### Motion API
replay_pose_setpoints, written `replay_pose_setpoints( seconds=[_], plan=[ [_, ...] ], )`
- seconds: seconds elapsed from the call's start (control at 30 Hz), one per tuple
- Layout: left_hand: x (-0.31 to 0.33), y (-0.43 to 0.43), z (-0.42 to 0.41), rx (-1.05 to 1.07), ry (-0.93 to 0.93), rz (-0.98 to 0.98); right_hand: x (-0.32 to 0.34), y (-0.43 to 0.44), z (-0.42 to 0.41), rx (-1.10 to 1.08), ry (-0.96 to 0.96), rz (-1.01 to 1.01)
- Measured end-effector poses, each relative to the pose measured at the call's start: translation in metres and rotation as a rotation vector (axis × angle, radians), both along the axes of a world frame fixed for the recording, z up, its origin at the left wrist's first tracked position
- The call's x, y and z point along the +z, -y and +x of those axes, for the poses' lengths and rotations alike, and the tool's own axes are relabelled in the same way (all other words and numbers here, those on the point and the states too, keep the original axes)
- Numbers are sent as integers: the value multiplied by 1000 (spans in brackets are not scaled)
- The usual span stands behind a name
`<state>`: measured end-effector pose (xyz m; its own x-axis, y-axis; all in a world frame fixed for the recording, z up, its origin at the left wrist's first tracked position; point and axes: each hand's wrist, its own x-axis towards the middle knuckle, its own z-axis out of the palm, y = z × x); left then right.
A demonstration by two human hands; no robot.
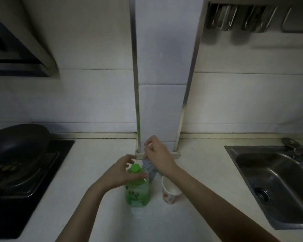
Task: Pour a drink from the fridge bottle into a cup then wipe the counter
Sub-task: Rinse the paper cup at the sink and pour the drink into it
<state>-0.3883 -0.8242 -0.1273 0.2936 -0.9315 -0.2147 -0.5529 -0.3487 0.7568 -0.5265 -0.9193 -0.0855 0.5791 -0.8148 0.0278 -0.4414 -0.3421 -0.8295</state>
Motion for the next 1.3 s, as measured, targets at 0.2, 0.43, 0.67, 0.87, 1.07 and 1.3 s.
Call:
replay_pose_setpoints(
  seconds=[0.2,0.43,0.67,0.87,1.07,1.3],
  plan=[
    [-41,-15,10,-73,-78,-55,-19,-40,38,228,-905,-714],
    [-59,-15,21,-39,-117,-134,-22,-31,34,253,-859,-830],
    [-56,-17,21,-71,-226,-159,-21,8,25,780,-672,-1048],
    [-60,-12,22,-72,-221,-146,-20,-4,19,477,-833,-990],
    [-62,-12,23,-81,-198,-137,-27,-15,18,423,-810,-915],
    [-64,-14,19,-46,-246,-133,-15,-10,11,559,-739,-822]
  ],
)
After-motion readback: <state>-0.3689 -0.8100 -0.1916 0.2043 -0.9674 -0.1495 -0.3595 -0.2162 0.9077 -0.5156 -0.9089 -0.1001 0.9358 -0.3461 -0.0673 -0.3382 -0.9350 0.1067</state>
